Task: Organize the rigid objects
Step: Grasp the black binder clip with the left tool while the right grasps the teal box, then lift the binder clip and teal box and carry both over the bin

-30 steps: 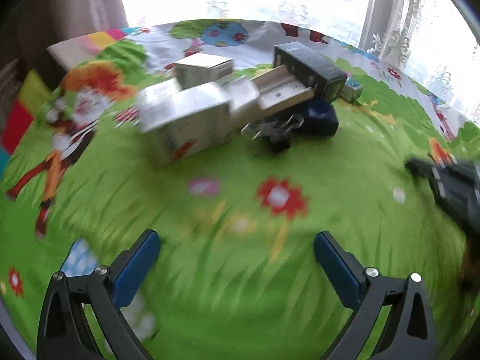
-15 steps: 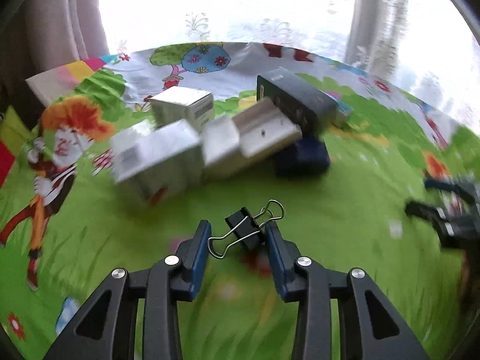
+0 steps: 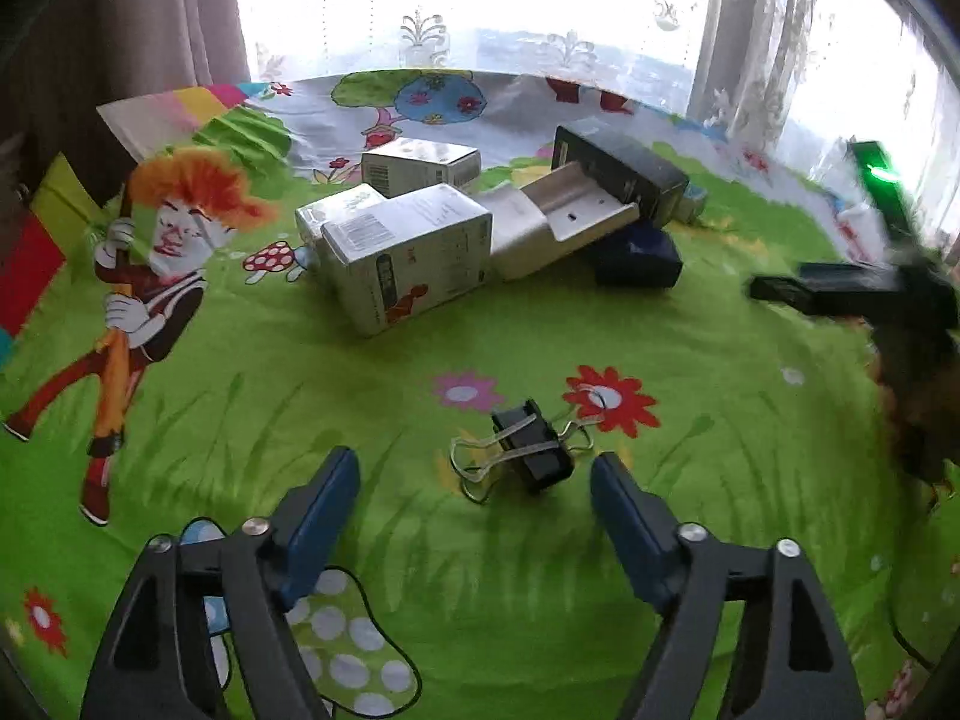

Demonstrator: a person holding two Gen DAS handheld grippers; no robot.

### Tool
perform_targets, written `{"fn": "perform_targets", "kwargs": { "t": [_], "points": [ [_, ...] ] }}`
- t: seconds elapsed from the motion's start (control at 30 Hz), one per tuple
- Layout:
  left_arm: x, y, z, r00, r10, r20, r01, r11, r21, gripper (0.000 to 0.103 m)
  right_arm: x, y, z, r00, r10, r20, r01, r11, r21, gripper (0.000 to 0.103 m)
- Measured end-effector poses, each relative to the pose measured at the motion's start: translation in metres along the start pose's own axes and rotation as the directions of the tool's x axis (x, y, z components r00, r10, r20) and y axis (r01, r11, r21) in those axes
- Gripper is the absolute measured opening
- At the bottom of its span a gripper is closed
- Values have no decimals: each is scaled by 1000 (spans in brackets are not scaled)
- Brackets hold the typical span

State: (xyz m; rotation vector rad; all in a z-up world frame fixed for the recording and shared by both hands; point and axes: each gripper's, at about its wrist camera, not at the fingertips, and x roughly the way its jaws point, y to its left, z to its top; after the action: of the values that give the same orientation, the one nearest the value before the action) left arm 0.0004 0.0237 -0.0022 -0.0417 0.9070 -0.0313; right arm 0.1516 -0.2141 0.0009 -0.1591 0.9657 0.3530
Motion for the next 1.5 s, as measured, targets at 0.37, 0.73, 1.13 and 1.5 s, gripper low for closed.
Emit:
{"fn": "perform_targets", "kwargs": {
  "t": [0.37, 0.73, 1.13, 1.5],
  "points": [
    [4, -5, 1, 998, 47, -28, -47, 999, 11, 95, 60, 24, 83, 1000, -24, -15, 24, 999, 26, 103],
    [4, -4, 1, 998, 43, -34, -43, 999, 15, 99, -9, 28, 3, 999, -13, 42, 11, 999, 38, 37],
    [6, -4, 1, 999, 28, -45, -27, 999, 24, 103, -120, 81, -147, 997, -27, 73, 28, 1000, -10, 37],
    [12, -1, 14, 999, 27, -28, -26, 999, 32, 84, -119, 78, -150, 997, -26, 79, 24, 999, 24, 37]
  ]
}}
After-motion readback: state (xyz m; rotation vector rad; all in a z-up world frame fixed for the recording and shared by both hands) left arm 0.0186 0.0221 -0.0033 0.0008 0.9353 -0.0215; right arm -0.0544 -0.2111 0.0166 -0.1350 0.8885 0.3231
